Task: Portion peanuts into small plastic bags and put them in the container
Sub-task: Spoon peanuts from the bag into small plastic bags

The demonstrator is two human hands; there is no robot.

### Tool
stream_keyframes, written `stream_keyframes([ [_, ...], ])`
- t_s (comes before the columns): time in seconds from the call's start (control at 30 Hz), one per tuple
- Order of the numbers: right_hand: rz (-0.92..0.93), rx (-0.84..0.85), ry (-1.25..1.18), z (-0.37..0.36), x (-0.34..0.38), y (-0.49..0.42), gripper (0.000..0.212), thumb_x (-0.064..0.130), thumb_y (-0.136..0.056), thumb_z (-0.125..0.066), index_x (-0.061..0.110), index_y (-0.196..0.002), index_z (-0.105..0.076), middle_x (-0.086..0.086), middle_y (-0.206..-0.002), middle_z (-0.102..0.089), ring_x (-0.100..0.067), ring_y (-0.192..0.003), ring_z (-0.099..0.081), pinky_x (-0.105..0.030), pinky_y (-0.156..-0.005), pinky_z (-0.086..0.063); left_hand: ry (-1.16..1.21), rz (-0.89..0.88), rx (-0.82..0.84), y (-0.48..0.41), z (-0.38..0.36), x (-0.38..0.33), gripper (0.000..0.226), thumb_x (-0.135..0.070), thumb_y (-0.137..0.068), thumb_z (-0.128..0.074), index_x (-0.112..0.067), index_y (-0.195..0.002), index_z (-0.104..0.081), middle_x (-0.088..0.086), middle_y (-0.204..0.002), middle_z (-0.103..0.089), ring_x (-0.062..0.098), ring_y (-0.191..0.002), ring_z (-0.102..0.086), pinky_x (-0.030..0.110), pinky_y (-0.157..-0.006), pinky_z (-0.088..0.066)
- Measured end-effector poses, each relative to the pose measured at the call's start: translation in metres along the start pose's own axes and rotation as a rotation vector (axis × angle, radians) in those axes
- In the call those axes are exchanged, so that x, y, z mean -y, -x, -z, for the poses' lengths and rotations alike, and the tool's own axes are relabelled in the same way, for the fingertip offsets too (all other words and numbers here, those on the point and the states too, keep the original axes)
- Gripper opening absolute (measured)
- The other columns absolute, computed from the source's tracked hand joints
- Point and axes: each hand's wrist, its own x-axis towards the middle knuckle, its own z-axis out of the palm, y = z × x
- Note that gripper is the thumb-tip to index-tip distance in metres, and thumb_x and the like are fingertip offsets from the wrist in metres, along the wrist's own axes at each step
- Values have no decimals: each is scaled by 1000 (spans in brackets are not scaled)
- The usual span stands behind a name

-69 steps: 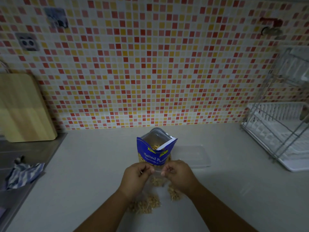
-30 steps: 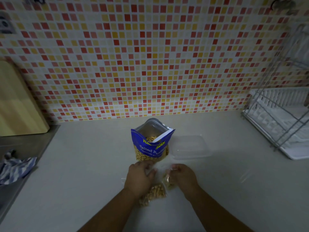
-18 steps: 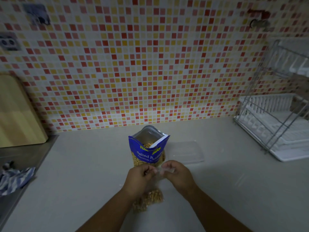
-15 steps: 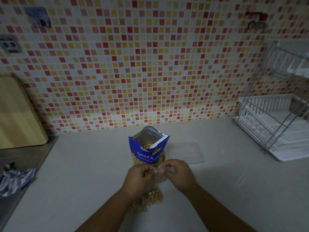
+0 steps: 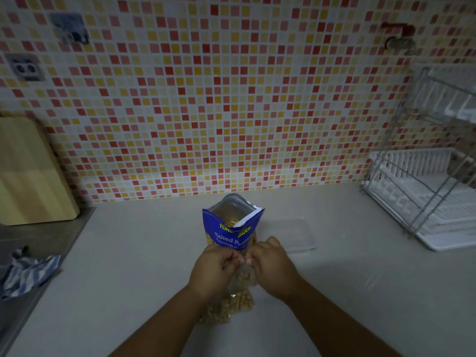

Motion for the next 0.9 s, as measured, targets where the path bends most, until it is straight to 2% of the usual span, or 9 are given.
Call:
stream_keyframes([
  [0.17, -90, 58, -87, 1, -5, 3, 11, 27, -78, -57, 22, -77, -67, 5, -77, -69, -13, -79, -44, -27, -71, -41, 40, 42, 13, 4, 0, 1, 16, -19, -81, -67, -29, -68, -67, -20, -62, -57, -7, -69, -55, 5, -60, -35],
  [0.3, -188, 91, -174, 4, -6, 7, 23, 30, -77, -58, 14, -85, -72, -1, -77, -66, -10, -86, -40, -18, -70, -31, 131, 136, 6, 6, 1, 7, 31, -17, -82, -67, -39, -63, -59, -18, -60, -63, -6, -64, -57, 11, -62, -40],
  [0.4, -226, 101, -208, 7, -5, 5, 16, 22, -79, -63, 10, -83, -74, 15, -63, -52, -9, -83, -40, -4, -67, -29, 199, 175, 26, 8, 0, 4, 30, -13, -82, -67, -36, -64, -61, -16, -60, -64, -5, -62, -57, 11, -63, -42],
  [0.5, -318, 181, -283, 13, -9, 3, 5, 12, -79, -70, 11, -78, -74, 21, -58, -48, 2, -69, -48, 0, -66, -31, 321, 278, 60, 10, -3, 3, 23, -11, -84, -64, -27, -67, -65, -4, -62, -63, 7, -58, -56, 26, -65, -49],
  [0.57, -439, 255, -418, 15, -13, 4, 20, 5, -77, -69, 21, -64, -69, 15, -58, -56, 6, -60, -55, -3, -65, -38, 393, 362, 106, 11, -8, 3, 23, -10, -87, -60, -23, -68, -66, -1, -59, -61, 11, -52, -54, 28, -60, -49],
  [0.67, -578, 345, -484, 7, -20, 8, 29, 1, -78, -63, 25, -62, -60, 7, -66, -62, -7, -66, -60, -21, -72, -48, 474, 477, 184, 14, -17, 1, 28, -8, -91, -53, -19, -68, -63, 1, -55, -60, 12, -44, -54, 24, -53, -48],
  [0.73, -610, 373, -445, -4, -25, 10, 29, 1, -79, -61, 25, -62, -58, 5, -65, -62, -9, -64, -60, -20, -71, -49, 338, 455, 194, 13, -24, 3, 26, -10, -91, -53, -22, -69, -61, -1, -57, -61, 8, -45, -57, 19, -52, -48],
  [0.8, -610, 387, -396, -14, -27, 10, 31, 1, -78, -61, 27, -61, -56, 9, -62, -59, -4, -61, -57, -12, -65, -46, 103, 374, 174, 12, -31, 8, 16, -16, -89, -55, -22, -76, -62, -4, -65, -62, 7, -55, -57, 12, -55, -40],
  [0.9, -639, 351, -393, -30, -32, 10, 31, 0, -75, -62, 27, -62, -54, 13, -62, -57, 0, -60, -54, -7, -60, -44, -95, 301, 112, 10, -43, 17, 14, -20, -88, -54, -13, -87, -66, 6, -84, -68, 20, -76, -59, 21, -65, -34],
])
